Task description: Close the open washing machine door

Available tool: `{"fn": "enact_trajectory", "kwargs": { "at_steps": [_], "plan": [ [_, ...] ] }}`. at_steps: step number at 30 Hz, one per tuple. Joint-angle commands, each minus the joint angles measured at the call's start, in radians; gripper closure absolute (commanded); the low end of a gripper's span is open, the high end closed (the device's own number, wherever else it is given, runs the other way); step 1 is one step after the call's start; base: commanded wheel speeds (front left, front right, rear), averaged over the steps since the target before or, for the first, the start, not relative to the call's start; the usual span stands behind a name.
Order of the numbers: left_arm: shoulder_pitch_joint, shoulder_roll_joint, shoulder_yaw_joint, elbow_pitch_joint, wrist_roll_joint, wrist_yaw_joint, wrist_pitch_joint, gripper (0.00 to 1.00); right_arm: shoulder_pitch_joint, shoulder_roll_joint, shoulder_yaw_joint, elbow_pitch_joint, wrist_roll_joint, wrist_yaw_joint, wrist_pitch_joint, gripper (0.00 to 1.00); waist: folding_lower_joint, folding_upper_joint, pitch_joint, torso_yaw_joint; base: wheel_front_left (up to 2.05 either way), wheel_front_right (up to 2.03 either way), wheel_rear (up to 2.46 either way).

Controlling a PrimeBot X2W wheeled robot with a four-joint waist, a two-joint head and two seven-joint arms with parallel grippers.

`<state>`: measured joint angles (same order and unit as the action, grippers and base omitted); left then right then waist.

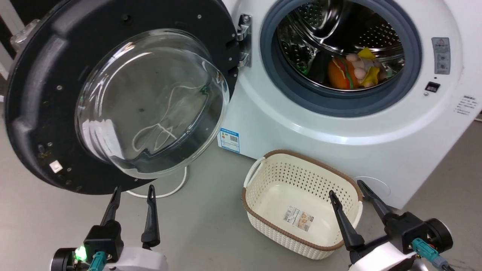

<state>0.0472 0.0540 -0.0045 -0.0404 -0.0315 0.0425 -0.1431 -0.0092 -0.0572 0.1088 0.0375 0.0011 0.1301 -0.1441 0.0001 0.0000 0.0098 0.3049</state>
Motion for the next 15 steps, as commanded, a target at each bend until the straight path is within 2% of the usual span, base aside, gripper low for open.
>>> {"fn": "enact_trajectory", "kwargs": {
  "at_steps": [1, 12, 13, 14, 15],
  "plan": [
    [0.014, 0.001, 0.005, -0.005, -0.007, 0.006, -0.013, 0.00, -0.001, -0.004, 0.003, 0.002, -0.008, 0.000, -0.012, 0.00, 0.0000, 0.0000, -0.001, 0.011, 0.00, 0.00, 0.00],
    [0.019, 0.000, 0.007, -0.002, -0.014, 0.004, -0.034, 0.00, 0.018, -0.002, 0.006, 0.000, -0.016, 0.000, -0.033, 0.00, 0.0000, 0.0000, 0.005, 0.056, 0.00, 0.00, 0.00],
    [0.020, 0.000, 0.005, 0.002, -0.018, -0.001, -0.038, 0.53, 0.021, -0.002, 0.002, -0.001, -0.016, 0.000, -0.037, 0.00, -0.0001, 0.0000, 0.006, 0.065, 0.00, 0.00, 0.00],
    [0.020, 0.000, 0.005, 0.002, -0.018, -0.001, -0.038, 0.53, 0.021, -0.002, 0.002, -0.001, -0.016, 0.000, -0.037, 0.00, -0.0001, 0.0000, 0.006, 0.065, 0.00, 0.00, 0.00],
    [0.018, 0.000, 0.003, 0.003, -0.021, -0.010, -0.042, 1.00, 0.025, -0.001, -0.002, -0.003, -0.018, 0.000, -0.041, 0.00, -0.0001, 0.0000, 0.008, 0.074, 0.00, 0.00, 0.00]
  ]
}}
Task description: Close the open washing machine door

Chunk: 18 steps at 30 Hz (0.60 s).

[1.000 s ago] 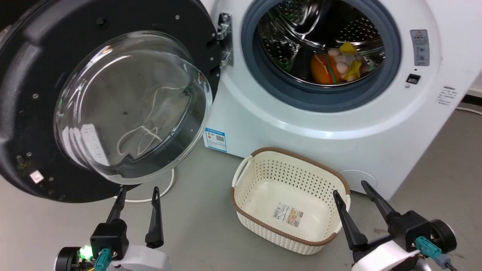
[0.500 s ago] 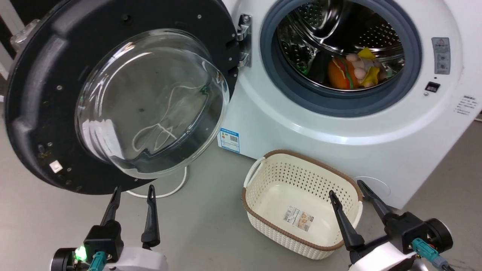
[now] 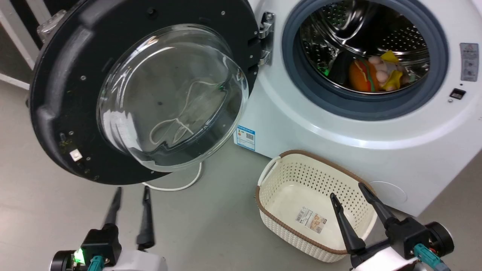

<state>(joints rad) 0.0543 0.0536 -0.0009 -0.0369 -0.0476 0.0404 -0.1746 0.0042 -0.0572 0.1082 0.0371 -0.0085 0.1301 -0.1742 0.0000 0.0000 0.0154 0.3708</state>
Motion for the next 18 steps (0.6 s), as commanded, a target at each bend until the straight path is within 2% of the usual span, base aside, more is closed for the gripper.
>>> {"fn": "enact_trajectory", "kwargs": {
  "at_steps": [1, 9, 13, 18],
  "plan": [
    [0.011, 0.000, -0.001, -0.001, -0.004, -0.008, -0.011, 1.00, 0.012, -0.001, -0.001, -0.002, -0.008, 0.000, -0.011, 0.00, 0.0000, 0.0000, 0.003, 0.008, 0.00, 0.00, 0.00],
    [-0.049, 0.006, 0.060, -0.032, -0.115, -0.073, -0.027, 1.00, 0.029, 0.001, -0.025, -0.022, -0.023, 0.000, -0.028, 0.00, 0.0000, 0.0000, 0.033, 0.043, 0.00, 0.00, 0.00],
    [-0.141, 0.056, 0.118, -0.013, -0.220, -0.111, -0.010, 1.00, 0.040, 0.001, -0.042, -0.036, -0.033, 0.000, -0.036, 0.00, 0.0000, 0.0000, 0.056, 0.059, 0.00, 0.00, 0.00],
    [-0.314, 0.137, 0.244, 0.017, -0.409, -0.120, 0.093, 1.00, 0.030, -0.009, -0.035, -0.047, -0.045, 0.000, -0.047, 0.00, 0.0000, 0.0000, 0.102, 0.049, 0.00, 0.00, 0.00]
  ]
}}
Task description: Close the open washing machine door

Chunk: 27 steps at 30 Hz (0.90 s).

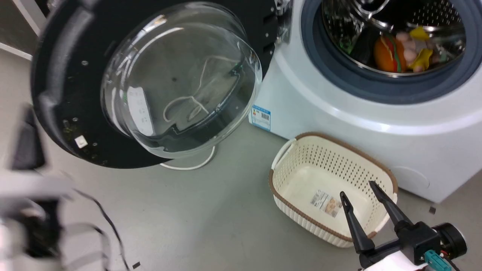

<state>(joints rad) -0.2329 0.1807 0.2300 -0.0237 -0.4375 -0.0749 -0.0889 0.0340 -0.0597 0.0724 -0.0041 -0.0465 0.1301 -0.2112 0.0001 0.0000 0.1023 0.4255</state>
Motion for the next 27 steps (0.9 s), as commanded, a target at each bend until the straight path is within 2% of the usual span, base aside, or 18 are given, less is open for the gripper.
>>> {"fn": "enact_trajectory", "kwargs": {
  "at_steps": [1, 5, 10, 18, 22, 27],
  "plan": [
    [-0.064, 0.029, 0.042, 0.018, -0.061, 0.000, 0.037, 1.00, -0.005, -0.009, 0.003, -0.006, -0.007, 0.000, -0.012, 0.00, -0.0001, 0.0000, 0.025, -0.009, 0.00, 0.00, 0.00],
    [-0.214, 0.109, 0.144, 0.112, -0.217, 0.036, 0.165, 1.00, -0.023, -0.021, 0.009, -0.009, -0.007, 0.001, -0.020, 0.00, -0.0001, 0.0000, 0.061, -0.023, 0.00, 0.00, 0.00],
    [-0.376, 0.210, 0.227, 0.288, -0.356, 0.086, 0.307, 1.00, -0.050, -0.038, 0.020, -0.011, -0.006, 0.001, -0.030, 0.00, -0.0001, 0.0000, 0.103, -0.039, 0.00, 0.00, 0.00],
    [-0.584, 0.280, 0.315, 0.541, -0.591, 0.184, 0.572, 1.00, -0.077, -0.056, 0.035, -0.011, -0.007, 0.001, -0.047, 0.00, -0.0001, 0.0000, 0.158, -0.046, 0.00, 0.00, 0.00],
    [-0.616, 0.292, 0.305, 0.604, -0.651, 0.179, 0.690, 1.00, -0.090, -0.062, 0.042, -0.008, -0.010, 0.001, -0.051, 0.00, -0.0001, 0.0000, 0.174, -0.053, 0.00, 0.00, 0.00],
    [-0.602, 0.284, 0.265, 0.619, -0.683, 0.137, 0.807, 1.00, -0.098, -0.070, 0.036, -0.005, -0.015, 0.001, -0.051, 0.00, -0.0001, 0.0000, 0.177, -0.062, 0.00, 0.00, 0.00]
  ]
}}
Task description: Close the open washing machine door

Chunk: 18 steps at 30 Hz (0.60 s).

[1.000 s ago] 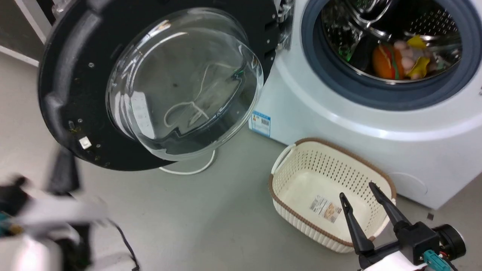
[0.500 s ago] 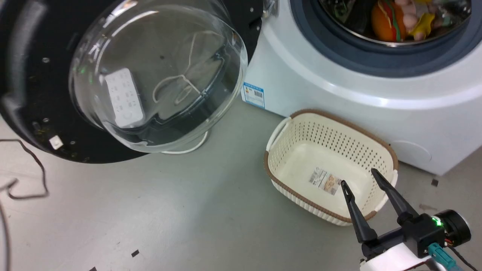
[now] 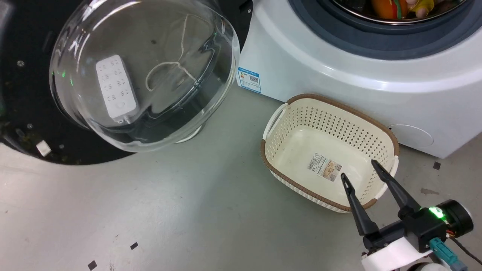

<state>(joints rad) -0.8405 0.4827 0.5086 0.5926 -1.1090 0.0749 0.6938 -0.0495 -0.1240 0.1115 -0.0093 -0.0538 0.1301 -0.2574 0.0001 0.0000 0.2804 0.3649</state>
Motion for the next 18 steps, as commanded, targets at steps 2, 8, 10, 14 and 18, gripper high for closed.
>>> {"fn": "enact_trajectory", "kwargs": {
  "at_steps": [2, 8, 10, 14, 18],
  "plan": [
    [0.017, -0.028, -0.022, -0.007, -0.035, -0.031, 0.074, 1.00, -0.014, -0.005, -0.011, 0.005, -0.007, 0.001, -0.004, 0.00, -0.0001, 0.0000, -0.005, -0.004, 0.00, 0.00, 0.00],
    [0.087, -0.057, -0.045, -0.061, -0.095, -0.052, 0.225, 1.00, -0.007, 0.009, -0.033, 0.022, -0.006, 0.001, -0.004, 0.00, -0.0001, 0.0000, -0.035, -0.005, 0.00, 0.00, 0.00],
    [0.119, -0.071, -0.055, -0.090, -0.116, -0.055, 0.280, 1.00, -0.005, 0.015, -0.039, 0.026, -0.007, 0.001, -0.004, 0.00, -0.0001, 0.0000, -0.051, -0.006, 0.00, 0.00, 0.00],
    [0.188, -0.118, -0.075, -0.175, -0.159, -0.051, 0.370, 1.00, 0.000, 0.029, -0.053, 0.033, -0.010, 0.001, -0.004, 0.00, -0.0001, 0.0000, -0.084, -0.010, 0.00, 0.00, 0.00],
    [0.261, -0.180, -0.094, -0.275, -0.197, -0.037, 0.432, 1.00, 0.005, 0.042, -0.076, 0.040, -0.016, 0.001, -0.004, 0.00, -0.0001, 0.0000, -0.117, -0.019, 0.00, 0.00, 0.00]
  ]
}}
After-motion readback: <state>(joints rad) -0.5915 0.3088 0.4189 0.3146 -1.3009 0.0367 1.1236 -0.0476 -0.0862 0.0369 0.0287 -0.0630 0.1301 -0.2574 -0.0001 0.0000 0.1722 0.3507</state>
